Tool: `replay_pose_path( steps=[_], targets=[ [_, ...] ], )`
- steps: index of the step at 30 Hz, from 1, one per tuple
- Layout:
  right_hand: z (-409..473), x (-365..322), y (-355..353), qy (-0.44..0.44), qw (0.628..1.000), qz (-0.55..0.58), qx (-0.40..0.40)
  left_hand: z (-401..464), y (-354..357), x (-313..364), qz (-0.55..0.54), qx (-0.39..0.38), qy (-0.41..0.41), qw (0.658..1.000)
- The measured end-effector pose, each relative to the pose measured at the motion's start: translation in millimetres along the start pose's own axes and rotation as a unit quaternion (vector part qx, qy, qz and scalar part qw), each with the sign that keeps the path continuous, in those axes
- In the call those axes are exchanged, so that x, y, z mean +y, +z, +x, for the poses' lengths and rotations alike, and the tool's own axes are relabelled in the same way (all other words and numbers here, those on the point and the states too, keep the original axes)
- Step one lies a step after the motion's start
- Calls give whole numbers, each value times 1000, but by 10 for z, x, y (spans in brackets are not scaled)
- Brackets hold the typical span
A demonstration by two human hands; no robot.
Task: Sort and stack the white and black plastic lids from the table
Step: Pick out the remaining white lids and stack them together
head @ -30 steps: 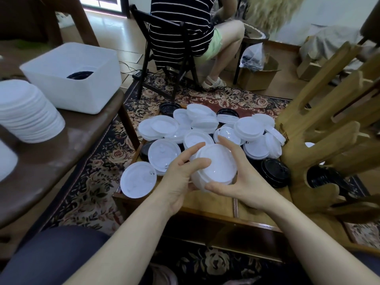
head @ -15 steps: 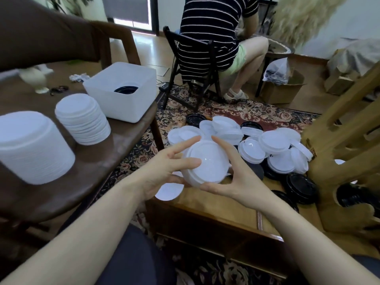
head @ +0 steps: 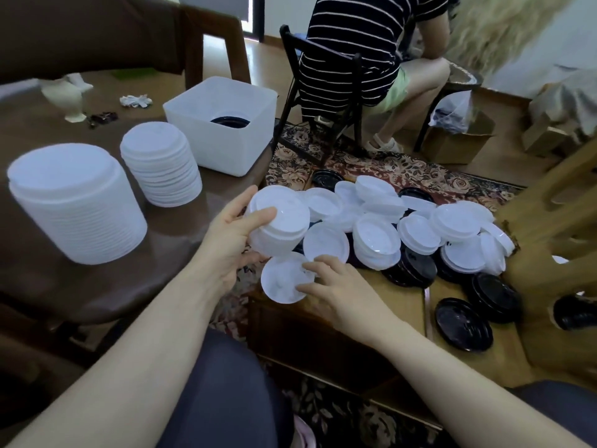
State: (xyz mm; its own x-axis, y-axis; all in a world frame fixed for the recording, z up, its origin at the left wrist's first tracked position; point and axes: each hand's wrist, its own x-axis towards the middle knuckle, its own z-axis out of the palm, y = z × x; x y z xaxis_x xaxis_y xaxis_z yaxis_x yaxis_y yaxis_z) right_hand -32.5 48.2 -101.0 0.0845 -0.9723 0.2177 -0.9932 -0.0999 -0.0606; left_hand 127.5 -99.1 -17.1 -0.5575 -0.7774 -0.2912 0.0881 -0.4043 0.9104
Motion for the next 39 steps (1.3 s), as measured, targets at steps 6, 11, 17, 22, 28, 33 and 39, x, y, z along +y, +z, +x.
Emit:
replay_pose_path(
  steps=[6, 11, 17, 22, 28, 33, 39],
  targets=[
    [-6, 38, 90, 7, 999, -38, 18, 6, -21, -15, 6, 12, -1, 1000],
    [-146, 77, -44, -9, 1000, -7, 20, 10, -24, -11, 5, 20, -3, 1000],
    [-347, 81, -357, 200, 925, 308, 96, -68, 23, 21, -42, 7, -34, 998],
    [-378, 200, -731, 345, 686, 606, 207, -96, 193, 47, -94, 9, -14, 995],
    [-510, 428, -1004, 335, 522, 737, 269, -147, 694, -99, -52, -34, -33, 998],
    [-620, 466, -1051, 317, 524, 755, 234, -163, 1026, -351, -57, -54, -69, 995],
    [-639, 440, -1064, 340, 653, 650, 188, -210, 1137, -545, -36, -123, -65, 990]
  ],
)
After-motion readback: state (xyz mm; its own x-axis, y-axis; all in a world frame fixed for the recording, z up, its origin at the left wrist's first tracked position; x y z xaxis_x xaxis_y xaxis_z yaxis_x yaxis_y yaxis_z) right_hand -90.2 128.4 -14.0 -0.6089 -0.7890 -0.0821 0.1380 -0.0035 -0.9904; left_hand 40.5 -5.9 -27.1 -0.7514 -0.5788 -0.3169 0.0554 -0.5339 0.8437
